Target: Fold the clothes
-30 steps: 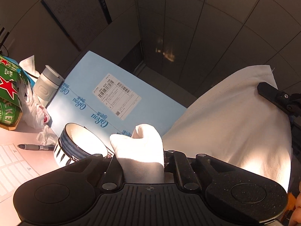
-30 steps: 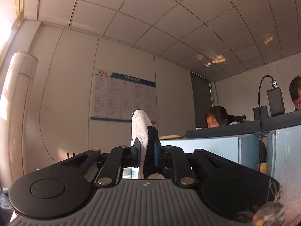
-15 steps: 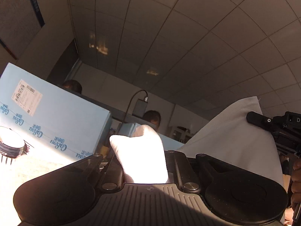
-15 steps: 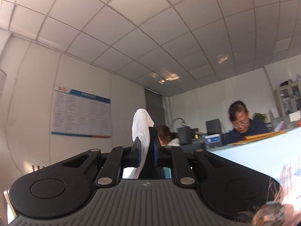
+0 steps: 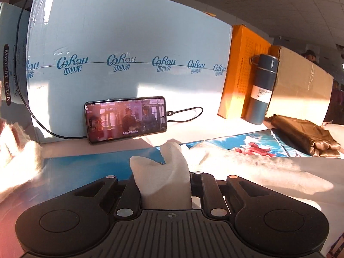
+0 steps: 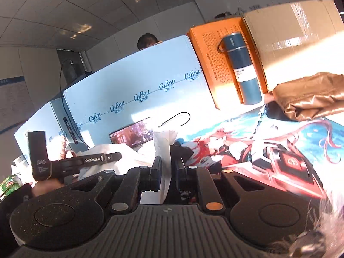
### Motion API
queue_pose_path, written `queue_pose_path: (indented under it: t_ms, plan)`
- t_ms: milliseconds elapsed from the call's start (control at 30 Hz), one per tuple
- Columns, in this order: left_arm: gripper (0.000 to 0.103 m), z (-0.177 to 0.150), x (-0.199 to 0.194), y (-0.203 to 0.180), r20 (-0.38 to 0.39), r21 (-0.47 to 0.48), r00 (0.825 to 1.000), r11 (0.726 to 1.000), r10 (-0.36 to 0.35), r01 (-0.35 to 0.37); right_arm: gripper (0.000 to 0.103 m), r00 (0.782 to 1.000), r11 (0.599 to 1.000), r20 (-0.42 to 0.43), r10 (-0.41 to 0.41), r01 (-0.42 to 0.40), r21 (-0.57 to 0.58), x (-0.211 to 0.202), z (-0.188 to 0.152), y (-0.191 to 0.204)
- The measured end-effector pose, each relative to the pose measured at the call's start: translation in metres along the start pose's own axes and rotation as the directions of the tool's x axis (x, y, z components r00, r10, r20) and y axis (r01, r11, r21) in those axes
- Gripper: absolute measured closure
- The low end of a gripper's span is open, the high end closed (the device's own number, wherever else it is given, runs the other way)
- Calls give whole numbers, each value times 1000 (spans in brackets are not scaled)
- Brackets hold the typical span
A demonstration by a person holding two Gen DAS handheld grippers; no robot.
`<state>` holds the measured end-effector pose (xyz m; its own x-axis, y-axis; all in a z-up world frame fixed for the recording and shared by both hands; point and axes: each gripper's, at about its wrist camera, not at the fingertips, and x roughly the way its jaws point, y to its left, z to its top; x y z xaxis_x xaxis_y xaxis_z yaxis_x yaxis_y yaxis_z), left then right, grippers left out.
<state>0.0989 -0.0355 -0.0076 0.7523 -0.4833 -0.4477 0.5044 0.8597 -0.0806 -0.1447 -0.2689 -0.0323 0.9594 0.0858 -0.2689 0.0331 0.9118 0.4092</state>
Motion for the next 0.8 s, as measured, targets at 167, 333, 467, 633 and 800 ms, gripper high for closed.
queue_pose_path:
  t_ms: [167, 333, 467, 633, 800]
  plan:
    - [26, -2, -21, -26, 111, 97, 970, 969, 218, -228, 47, 1000, 996, 3, 22, -22, 88, -20, 5, -23]
    - [11, -13, -74, -87, 243, 267, 968, 955, 64, -130, 35, 990, 941, -43, 132, -111, 320, -4, 20, -56]
    - [11, -34, -90, -144, 179, 476, 975, 879, -133, 33, 35, 973, 856, -103, 208, -130, 501, 13, 15, -77]
    - [11, -59, -66, -195, 73, 672, 981, 736, -178, 83, 34, 953, 754, -26, 301, -221, 619, 10, 11, -88]
    - [14, -56, -40, -204, -24, 669, 992, 735, -128, 111, 32, 950, 747, 19, 313, -258, 612, 3, 19, -86]
